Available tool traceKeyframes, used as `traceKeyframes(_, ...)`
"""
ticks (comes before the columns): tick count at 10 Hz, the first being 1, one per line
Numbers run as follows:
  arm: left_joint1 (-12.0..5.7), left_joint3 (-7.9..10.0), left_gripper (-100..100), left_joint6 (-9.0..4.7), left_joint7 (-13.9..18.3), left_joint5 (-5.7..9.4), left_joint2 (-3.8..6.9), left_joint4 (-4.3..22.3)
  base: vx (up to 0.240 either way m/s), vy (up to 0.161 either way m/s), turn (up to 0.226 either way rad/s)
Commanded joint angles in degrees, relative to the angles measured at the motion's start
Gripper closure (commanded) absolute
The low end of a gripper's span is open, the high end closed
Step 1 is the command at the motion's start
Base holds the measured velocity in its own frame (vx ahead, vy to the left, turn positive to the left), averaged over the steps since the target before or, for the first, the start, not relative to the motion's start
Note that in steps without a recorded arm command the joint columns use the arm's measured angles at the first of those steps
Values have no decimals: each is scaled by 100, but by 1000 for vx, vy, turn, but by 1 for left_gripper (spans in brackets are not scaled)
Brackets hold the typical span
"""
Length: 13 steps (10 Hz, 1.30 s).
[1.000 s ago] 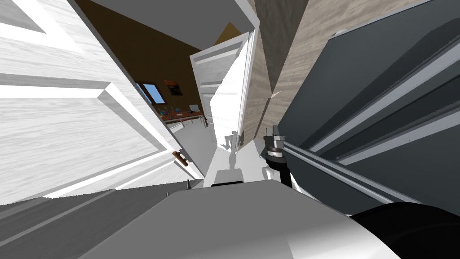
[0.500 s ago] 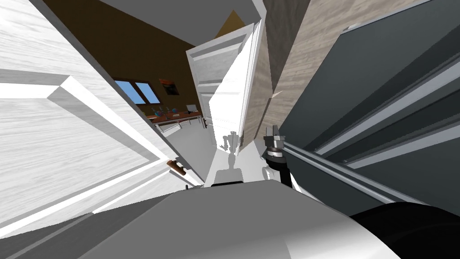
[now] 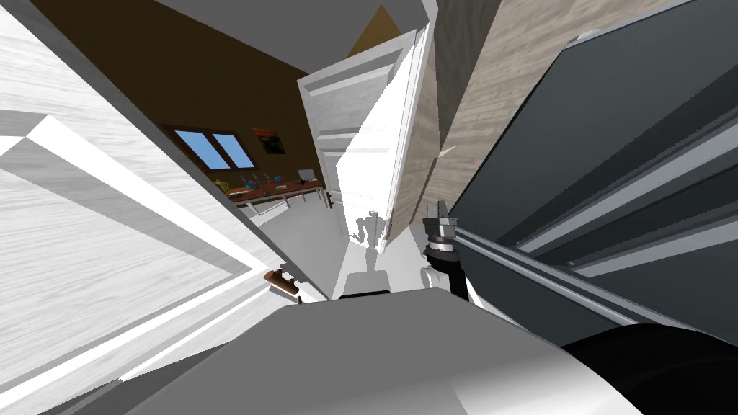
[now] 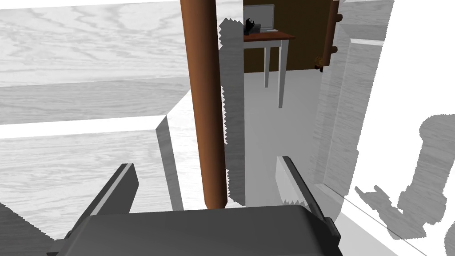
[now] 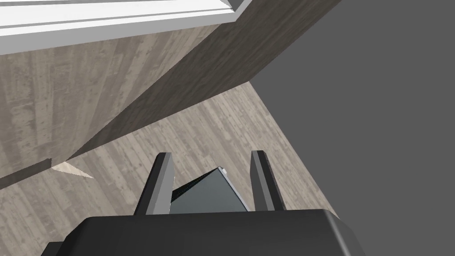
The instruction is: Push the door open
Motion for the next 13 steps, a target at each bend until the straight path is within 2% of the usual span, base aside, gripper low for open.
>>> traceKeyframes(1, -47, 34, -100, 45, -15, 12, -2, 8, 144, 124, -9)
traceKeyframes(5, -212, 136, -100, 161, -54, 50, -39, 67, 151, 127, -11)
traceKeyframes(6, -192, 123, -100, 146, -50, 46, -32, 58, 68, 59, -9)
traceKeyframes(7, -192, 123, 100, 146, -50, 46, -32, 58, -8, -8, 4)
traceKeyframes(12, -192, 123, 100, 146, -50, 46, -32, 58, -7, -6, -3)
traceKeyframes(13, -295, 206, 100, 160, -136, 166, -33, 69, 121, 57, 26)
